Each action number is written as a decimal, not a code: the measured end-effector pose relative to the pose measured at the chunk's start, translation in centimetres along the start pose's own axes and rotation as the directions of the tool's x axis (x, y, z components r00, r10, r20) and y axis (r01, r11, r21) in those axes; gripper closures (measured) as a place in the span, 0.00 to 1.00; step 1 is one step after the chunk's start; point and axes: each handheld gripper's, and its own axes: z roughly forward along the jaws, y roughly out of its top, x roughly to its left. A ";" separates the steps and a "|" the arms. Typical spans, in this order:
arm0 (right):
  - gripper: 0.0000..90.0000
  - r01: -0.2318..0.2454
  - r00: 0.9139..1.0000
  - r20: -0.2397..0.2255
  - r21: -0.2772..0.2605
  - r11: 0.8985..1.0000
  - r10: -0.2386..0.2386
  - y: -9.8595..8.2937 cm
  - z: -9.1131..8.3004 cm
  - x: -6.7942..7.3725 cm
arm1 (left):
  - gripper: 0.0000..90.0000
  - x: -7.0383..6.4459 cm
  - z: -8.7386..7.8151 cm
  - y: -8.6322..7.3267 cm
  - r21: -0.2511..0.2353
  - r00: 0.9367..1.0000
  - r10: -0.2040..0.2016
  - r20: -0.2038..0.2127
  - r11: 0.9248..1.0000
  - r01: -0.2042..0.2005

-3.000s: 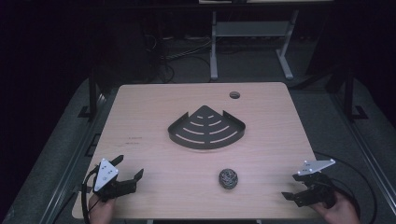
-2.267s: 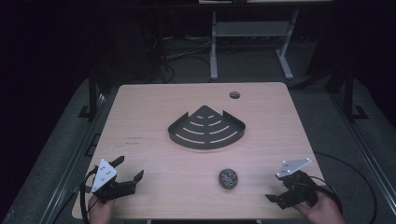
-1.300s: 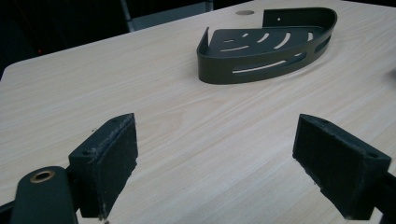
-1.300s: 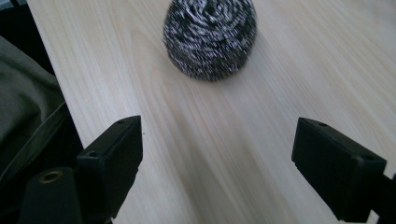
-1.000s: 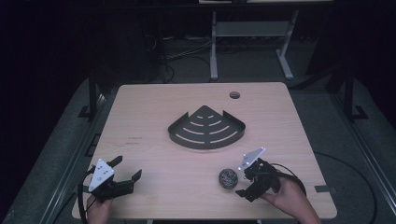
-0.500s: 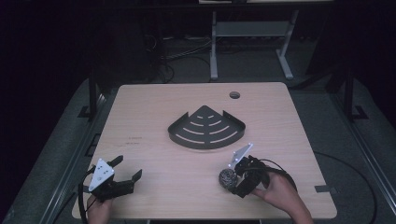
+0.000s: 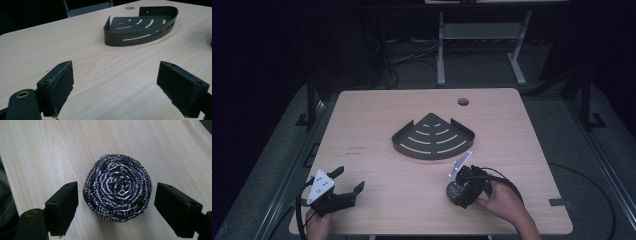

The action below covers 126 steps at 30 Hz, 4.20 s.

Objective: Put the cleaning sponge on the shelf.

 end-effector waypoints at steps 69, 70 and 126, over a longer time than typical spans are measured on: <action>0.35 0.016 1.000 -0.001 0.002 1.000 -0.016 5.6 -3.8 -3.6 | 0.15 0.1 -0.1 0.2 -0.022 0.999 -0.037 0.018 0.999 0.038; 0.35 0.020 1.000 0.001 0.005 1.000 -0.020 5.9 -3.8 -3.8 | 0.15 0.1 -0.1 0.2 -0.019 0.999 -0.035 0.018 0.999 0.035; 0.35 -0.037 0.999 0.003 0.067 0.997 0.037 13.1 -2.9 -9.9 | 0.15 0.1 -0.1 0.3 -0.026 0.999 -0.042 0.021 0.999 0.043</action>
